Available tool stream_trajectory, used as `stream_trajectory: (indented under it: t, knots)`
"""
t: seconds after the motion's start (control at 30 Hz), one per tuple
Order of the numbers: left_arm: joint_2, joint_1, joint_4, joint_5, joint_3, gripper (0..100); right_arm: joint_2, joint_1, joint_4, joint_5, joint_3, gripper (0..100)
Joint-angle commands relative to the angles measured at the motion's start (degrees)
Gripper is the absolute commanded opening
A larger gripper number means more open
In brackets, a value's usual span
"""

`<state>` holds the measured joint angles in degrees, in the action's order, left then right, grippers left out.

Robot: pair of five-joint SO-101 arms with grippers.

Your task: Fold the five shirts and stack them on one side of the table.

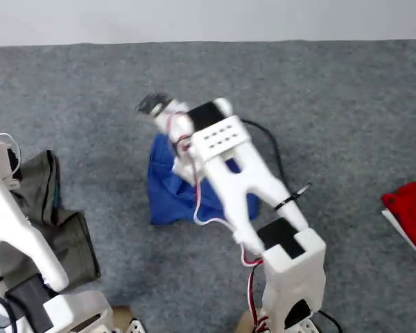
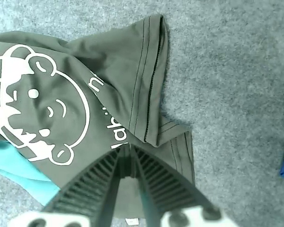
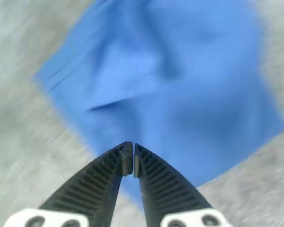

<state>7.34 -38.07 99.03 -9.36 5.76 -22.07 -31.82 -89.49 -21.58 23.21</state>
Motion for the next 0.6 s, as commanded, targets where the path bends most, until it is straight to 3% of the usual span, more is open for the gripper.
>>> stream_trajectory:
  t: [0.0, 0.23, 0.43, 0.57]
  knots:
    - [2.5, 0.2, 0.5, 0.4, 0.1, 2, -2.2, 2.9, 9.0, -0.6, 3.2, 0.9]
    - [2.5, 0.2, 0.5, 0.4, 0.1, 2, -10.0, -2.0, 13.1, -0.7, 3.2, 0.9]
    - [2.5, 0.2, 0.4, 0.4, 0.1, 2, -9.3, -13.5, 4.1, -0.7, 3.2, 0.9]
    - [2.5, 0.2, -0.4, 0.4, 0.1, 2, -6.8, -16.7, -2.2, -0.7, 3.2, 1.0]
